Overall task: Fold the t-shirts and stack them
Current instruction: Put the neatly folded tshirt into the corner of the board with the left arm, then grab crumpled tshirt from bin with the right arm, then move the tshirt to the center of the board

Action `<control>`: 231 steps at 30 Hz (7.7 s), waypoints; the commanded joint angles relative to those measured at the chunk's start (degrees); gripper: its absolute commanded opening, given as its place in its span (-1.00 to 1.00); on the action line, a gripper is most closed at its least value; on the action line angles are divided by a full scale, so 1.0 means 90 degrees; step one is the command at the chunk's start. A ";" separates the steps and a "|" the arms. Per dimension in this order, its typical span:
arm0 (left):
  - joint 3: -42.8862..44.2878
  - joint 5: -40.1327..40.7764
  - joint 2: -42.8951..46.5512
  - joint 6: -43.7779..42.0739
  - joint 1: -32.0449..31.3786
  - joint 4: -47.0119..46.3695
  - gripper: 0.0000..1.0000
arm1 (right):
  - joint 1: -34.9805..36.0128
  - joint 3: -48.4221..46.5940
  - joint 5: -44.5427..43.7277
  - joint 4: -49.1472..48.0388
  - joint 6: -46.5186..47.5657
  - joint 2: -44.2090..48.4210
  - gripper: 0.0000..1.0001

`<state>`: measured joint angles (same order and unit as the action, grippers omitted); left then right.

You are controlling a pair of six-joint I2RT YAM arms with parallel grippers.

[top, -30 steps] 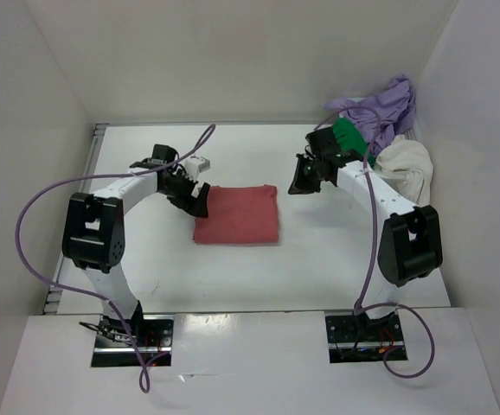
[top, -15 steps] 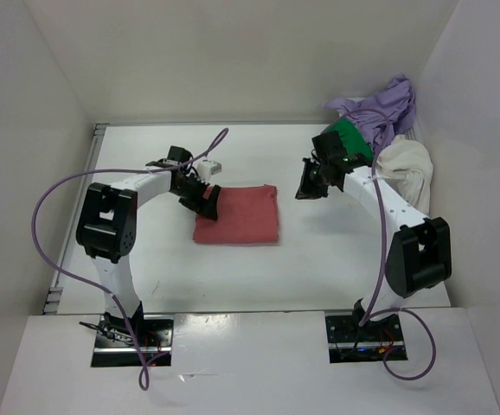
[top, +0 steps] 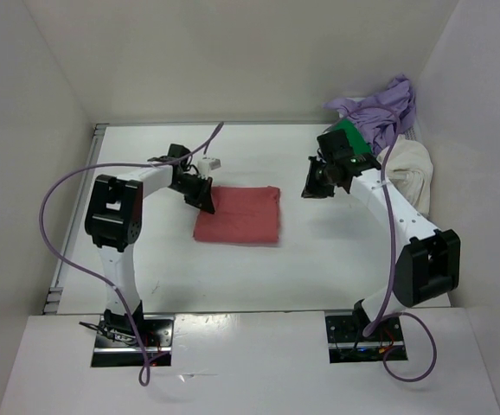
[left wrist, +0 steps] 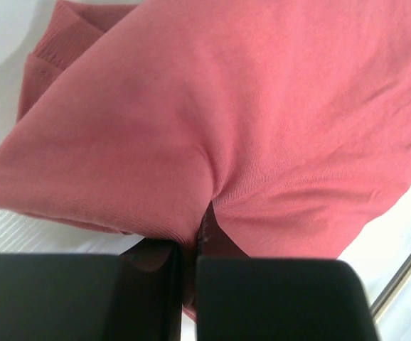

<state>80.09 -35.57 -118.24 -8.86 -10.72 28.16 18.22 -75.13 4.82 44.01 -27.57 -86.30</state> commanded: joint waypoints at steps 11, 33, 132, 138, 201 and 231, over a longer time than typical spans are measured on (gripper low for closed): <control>0.2505 0.2350 -0.1119 -0.1144 0.2245 0.0563 -1.00 | -0.0022 -0.0938 -0.0496 0.0813 0.0300 -0.0205 -0.78; 0.9902 0.3866 -0.5458 -0.1652 0.3574 0.1441 -1.00 | 0.0095 -0.2110 -0.1297 0.2492 0.0290 -0.1162 -0.78; 1.1062 -0.0400 -0.1775 -0.2189 0.1497 0.5123 1.00 | -0.2794 -0.4394 -0.2918 0.1516 0.0828 -0.2323 1.00; 1.0457 -0.1428 -0.1570 -0.2443 0.0616 0.5123 1.00 | -0.3225 -0.6015 -0.3035 0.1769 0.0827 -0.4158 1.00; 0.0759 0.2478 0.4739 -0.2218 0.0742 0.2222 1.00 | 0.0972 -0.5769 0.0921 0.0506 0.0572 -0.3227 0.57; -0.2161 0.3602 0.1908 -0.2687 -0.1338 -0.0600 0.90 | 0.1853 0.3494 -0.1776 -0.0778 -0.3479 0.0664 0.99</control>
<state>61.47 -2.90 -98.63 -32.84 -22.35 26.30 35.81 -44.66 -11.22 43.55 -55.46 -79.07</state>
